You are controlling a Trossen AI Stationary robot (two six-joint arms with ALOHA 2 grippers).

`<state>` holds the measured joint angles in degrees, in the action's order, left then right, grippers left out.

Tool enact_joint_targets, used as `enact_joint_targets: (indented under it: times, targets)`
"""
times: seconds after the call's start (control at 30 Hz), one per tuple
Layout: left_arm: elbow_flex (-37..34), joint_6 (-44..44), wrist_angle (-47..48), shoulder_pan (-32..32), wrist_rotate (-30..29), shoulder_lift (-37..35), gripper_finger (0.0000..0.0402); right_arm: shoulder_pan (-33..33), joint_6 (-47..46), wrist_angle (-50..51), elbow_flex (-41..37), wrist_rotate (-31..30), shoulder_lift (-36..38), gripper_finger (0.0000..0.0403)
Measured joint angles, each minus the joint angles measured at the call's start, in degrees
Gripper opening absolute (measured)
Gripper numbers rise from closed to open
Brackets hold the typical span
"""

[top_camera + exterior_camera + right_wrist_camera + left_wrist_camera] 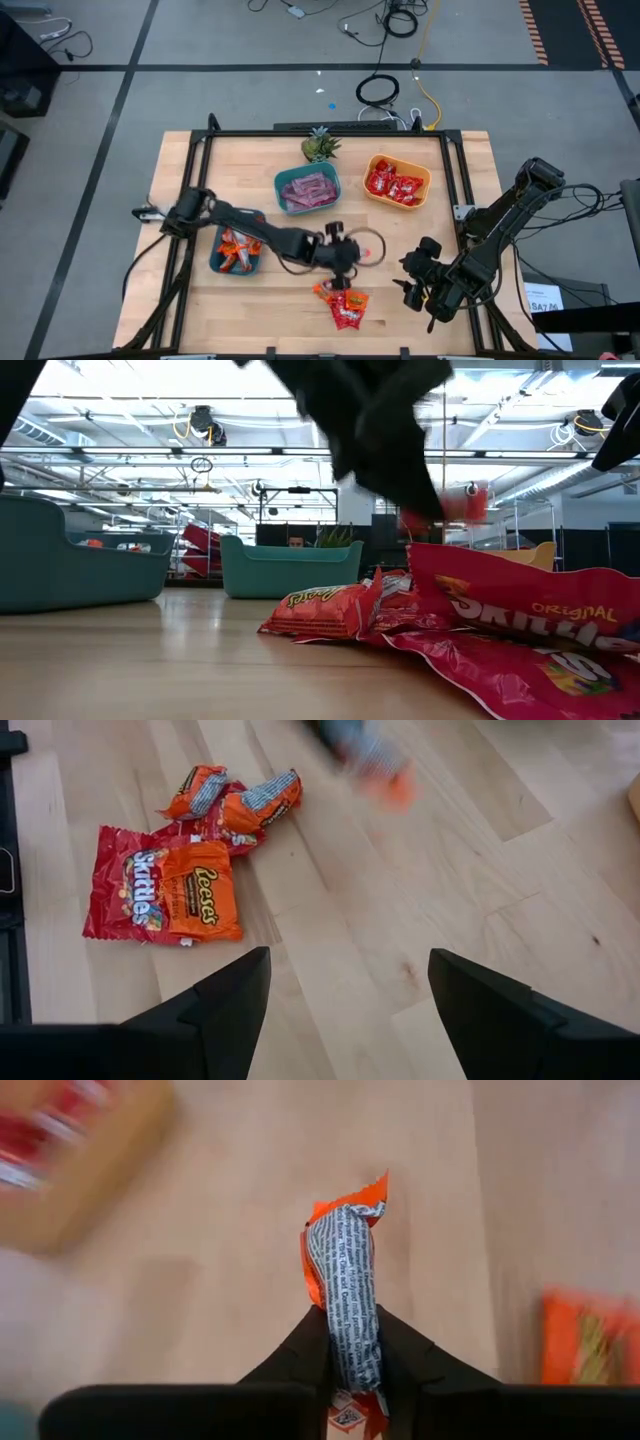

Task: Sort candy
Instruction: Put the orange chocolate into the blue bin

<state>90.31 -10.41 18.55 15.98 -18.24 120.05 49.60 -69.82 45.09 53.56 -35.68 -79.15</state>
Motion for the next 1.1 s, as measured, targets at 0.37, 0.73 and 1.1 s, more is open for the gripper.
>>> enact_joint_targets:
  times: [0.37,0.73,1.1]
  targets:
    - [-5.80,-5.62,13.19,-0.56,-0.45,-21.49,0.0058,0.00,0.61,0.08,0.00,-0.24,0.00,0.0263]
    - [-37.00,-38.40,17.17,10.46,-14.40,-52.73,0.0065,0.00,0.47,0.10,0.00,-0.31,0.00,0.0263]
    - [-47.64,-70.12,31.97,19.28,-19.35,-64.66,0.0067,0.00,0.02,0.11,0.00,-0.79,0.00,0.0263]
